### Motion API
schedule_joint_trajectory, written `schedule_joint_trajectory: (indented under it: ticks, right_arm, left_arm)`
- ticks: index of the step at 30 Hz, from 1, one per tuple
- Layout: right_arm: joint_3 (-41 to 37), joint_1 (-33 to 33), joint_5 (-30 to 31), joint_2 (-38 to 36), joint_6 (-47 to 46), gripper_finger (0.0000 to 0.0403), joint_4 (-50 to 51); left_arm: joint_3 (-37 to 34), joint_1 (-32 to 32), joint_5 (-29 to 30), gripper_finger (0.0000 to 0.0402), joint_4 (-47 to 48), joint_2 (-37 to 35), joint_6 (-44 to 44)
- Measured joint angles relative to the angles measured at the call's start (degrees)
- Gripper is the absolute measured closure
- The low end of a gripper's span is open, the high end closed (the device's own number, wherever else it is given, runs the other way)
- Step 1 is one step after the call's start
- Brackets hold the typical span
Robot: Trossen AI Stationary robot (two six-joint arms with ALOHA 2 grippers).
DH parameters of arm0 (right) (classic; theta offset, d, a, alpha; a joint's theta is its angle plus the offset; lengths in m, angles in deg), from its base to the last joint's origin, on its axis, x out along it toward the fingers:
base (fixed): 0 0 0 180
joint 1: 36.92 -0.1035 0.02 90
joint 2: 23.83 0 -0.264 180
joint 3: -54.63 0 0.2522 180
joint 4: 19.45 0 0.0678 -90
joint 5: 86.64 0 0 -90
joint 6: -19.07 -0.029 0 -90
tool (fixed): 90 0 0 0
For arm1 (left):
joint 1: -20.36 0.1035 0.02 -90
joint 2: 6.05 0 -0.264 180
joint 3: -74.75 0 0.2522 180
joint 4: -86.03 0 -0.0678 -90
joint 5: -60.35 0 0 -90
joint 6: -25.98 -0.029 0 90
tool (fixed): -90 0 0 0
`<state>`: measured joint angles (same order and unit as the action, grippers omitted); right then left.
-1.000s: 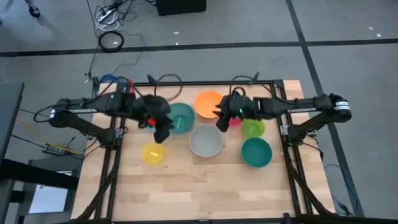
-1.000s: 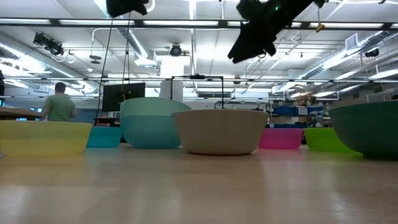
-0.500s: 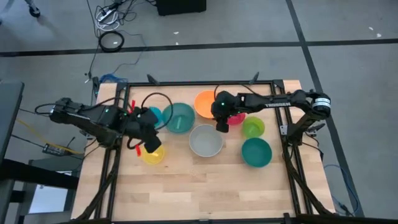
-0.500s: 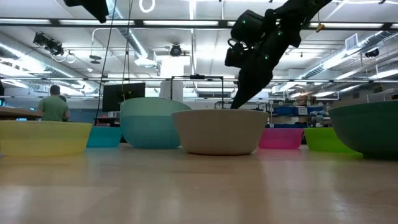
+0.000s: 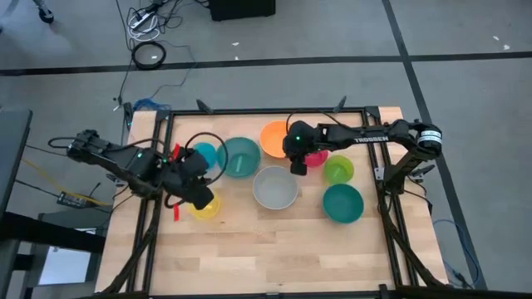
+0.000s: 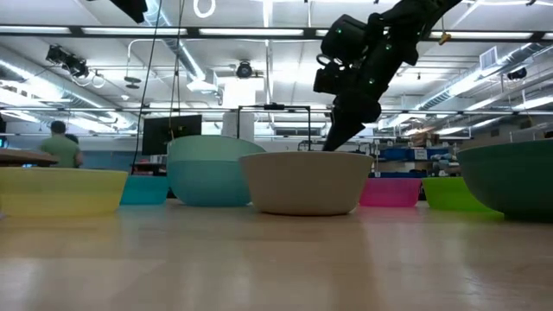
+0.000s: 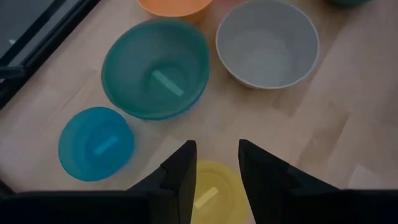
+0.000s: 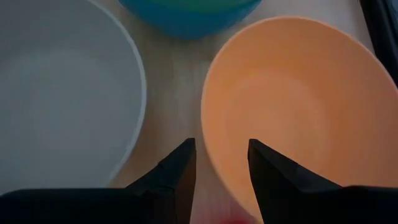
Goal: Nest bowls inside each other
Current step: Stack the orange bowl on top of the dark green bowl
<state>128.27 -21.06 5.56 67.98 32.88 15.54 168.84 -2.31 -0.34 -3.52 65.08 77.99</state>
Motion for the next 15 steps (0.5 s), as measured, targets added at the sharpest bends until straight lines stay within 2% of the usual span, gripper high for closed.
schedule_joint_trajectory:
  ticks: [6, 15]
  right_arm:
    - [0.0, 0.2, 2.6, 0.0, 0.5, 0.027, 2.1]
    - [0.0, 0.5, 2.7, 3.8, 1.0, 0.027, 2.1]
  left_arm:
    - [0.0, -1.1, 1.0, 0.0273, 0.0, 0.0, 0.8]
    - [0.0, -1.5, 1.1, 0.0273, 0.0, 0.0, 1.2]
